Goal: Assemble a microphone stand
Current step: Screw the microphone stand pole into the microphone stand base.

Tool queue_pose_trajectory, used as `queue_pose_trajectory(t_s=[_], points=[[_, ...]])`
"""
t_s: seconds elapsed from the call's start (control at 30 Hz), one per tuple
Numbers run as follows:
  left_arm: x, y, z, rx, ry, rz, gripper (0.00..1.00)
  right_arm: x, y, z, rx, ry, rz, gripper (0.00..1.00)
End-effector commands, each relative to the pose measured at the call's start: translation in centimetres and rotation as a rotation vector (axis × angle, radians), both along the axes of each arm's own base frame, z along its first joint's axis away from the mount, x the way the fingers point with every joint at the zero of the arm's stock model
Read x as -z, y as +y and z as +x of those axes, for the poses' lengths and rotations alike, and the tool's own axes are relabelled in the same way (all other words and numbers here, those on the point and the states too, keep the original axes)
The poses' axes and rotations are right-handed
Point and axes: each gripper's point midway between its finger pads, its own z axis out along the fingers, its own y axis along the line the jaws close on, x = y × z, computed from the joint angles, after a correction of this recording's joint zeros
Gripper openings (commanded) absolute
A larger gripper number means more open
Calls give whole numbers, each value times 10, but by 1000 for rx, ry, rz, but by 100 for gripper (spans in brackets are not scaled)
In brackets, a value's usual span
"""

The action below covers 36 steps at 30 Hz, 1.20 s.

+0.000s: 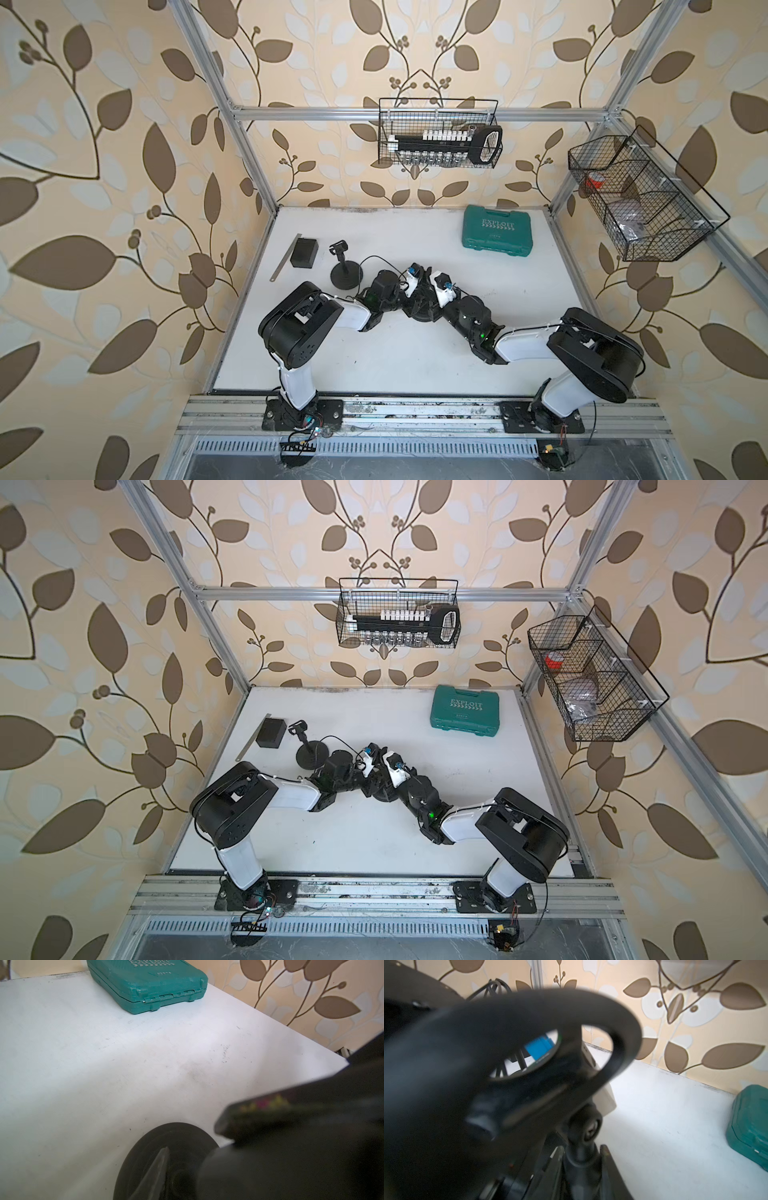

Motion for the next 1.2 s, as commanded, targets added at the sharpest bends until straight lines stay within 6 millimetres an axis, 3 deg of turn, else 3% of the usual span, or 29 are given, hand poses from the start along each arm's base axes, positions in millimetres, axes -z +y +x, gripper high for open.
queue_pose_trajectory(t_s=[0.0, 0.1, 0.2, 0.27, 0.43, 0.6, 0.67, 0.87, 1.17], points=[[-40, -3, 8, -24, -100, -75, 30, 55, -22, -12, 81, 146, -110, 0], [-38, -3, 9, -24, -101, -73, 26, 52, -20, -14, 67, 151, -98, 0], [-34, -5, 10, -12, -105, -69, 14, 52, -13, -18, 12, 159, -91, 2], [-30, -6, 8, 2, -98, -55, 10, 52, -8, -20, -50, 174, -90, 15], [-18, -6, 5, 17, -84, -25, 9, 41, -6, -22, -203, 182, -75, 31], [-6, -5, 0, 22, -75, 10, 9, 17, -24, -16, -346, 184, -18, 57], [-3, -5, -2, 21, -69, 10, 9, 7, -31, -16, -425, 206, 12, 63], [2, -6, -3, 23, -55, 2, 9, -6, -49, -16, -542, 230, 11, 65], [6, -6, -2, 14, -52, 1, 9, -22, -31, -2, -688, 181, 8, 59]])
